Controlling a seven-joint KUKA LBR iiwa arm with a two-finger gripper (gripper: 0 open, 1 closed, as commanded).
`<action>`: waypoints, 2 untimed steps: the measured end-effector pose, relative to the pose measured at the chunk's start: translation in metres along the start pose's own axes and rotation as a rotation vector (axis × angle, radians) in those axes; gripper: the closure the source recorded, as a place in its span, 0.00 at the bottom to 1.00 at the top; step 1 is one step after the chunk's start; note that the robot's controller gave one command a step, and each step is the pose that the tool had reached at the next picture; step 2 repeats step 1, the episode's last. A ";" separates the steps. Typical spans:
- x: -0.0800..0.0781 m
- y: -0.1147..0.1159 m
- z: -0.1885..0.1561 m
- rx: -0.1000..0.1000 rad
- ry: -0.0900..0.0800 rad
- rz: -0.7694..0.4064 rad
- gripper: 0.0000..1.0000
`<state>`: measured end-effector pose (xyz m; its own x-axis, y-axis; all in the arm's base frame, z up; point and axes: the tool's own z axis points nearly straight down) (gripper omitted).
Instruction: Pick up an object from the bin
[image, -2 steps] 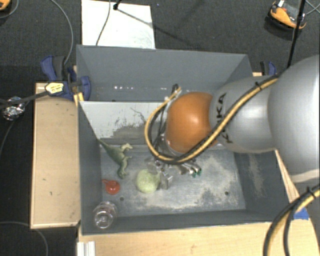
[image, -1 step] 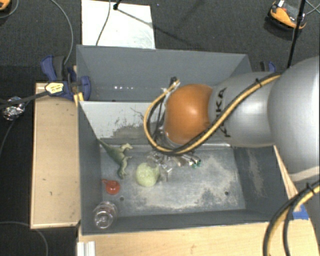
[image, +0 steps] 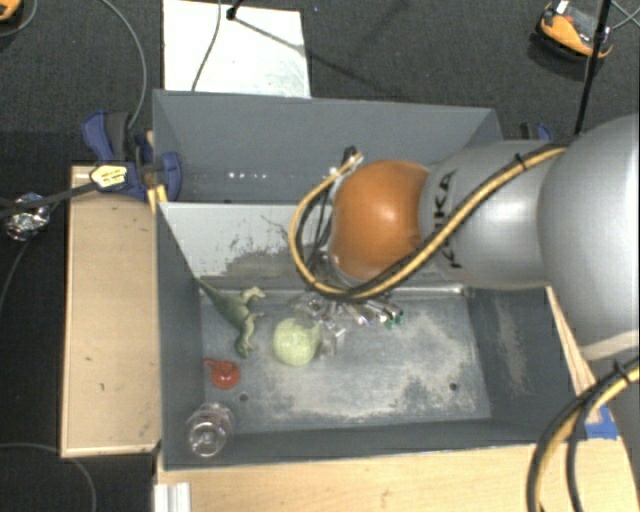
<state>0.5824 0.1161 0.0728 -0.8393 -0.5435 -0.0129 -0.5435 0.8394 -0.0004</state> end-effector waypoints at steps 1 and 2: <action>-0.003 -0.006 -0.173 0.005 -0.007 -0.014 1.00; -0.003 -0.006 -0.173 0.005 -0.007 -0.014 1.00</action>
Offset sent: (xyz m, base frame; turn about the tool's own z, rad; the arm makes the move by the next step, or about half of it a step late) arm 0.0000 0.0000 0.0000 0.0000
